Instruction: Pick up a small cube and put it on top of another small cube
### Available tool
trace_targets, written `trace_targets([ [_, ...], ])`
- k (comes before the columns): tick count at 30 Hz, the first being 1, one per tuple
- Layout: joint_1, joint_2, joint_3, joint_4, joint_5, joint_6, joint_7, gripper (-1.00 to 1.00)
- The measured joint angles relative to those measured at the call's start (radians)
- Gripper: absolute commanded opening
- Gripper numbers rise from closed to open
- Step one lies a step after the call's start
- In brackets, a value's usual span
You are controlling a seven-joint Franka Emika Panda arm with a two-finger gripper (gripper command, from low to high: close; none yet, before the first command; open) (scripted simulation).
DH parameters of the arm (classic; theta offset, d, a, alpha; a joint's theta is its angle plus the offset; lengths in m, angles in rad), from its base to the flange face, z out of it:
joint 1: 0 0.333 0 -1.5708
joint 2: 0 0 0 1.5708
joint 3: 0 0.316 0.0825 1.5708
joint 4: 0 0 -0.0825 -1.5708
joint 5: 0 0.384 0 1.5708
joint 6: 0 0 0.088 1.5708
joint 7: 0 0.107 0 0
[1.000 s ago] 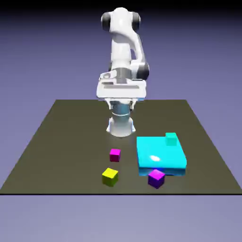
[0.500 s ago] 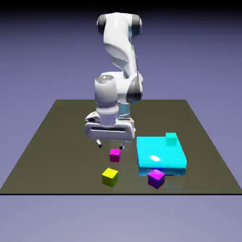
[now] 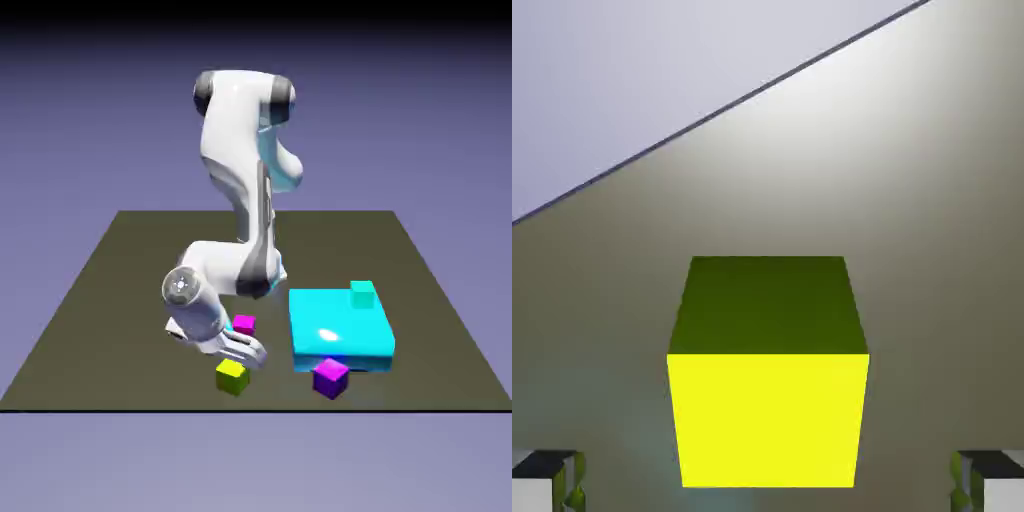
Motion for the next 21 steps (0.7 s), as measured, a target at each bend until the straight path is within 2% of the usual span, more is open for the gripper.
trace_targets([
  [1, 0.001, 0.013, 0.003, -0.01, 0.005, 0.023, -0.003, -1.0],
  [3, 0.001, 0.013, 0.003, -0.01, 0.007, 0.023, -0.005, -1.0],
  [7, 0.011, -0.079, 0.0, 0.062, -0.024, -0.137, 0.034, -1.0],
  [13, 0.185, -0.124, 0.207, 0.144, -0.048, -0.227, 0.237, -1.0],
  [17, 0.198, -0.068, 0.212, 0.069, -0.039, -0.097, 0.225, -1.0],
  [18, 0.201, -0.056, 0.213, 0.054, -0.037, -0.07, 0.223, 1.0],
  [21, 0.196, -0.075, 0.211, 0.078, -0.043, -0.113, 0.228, 1.0],
])
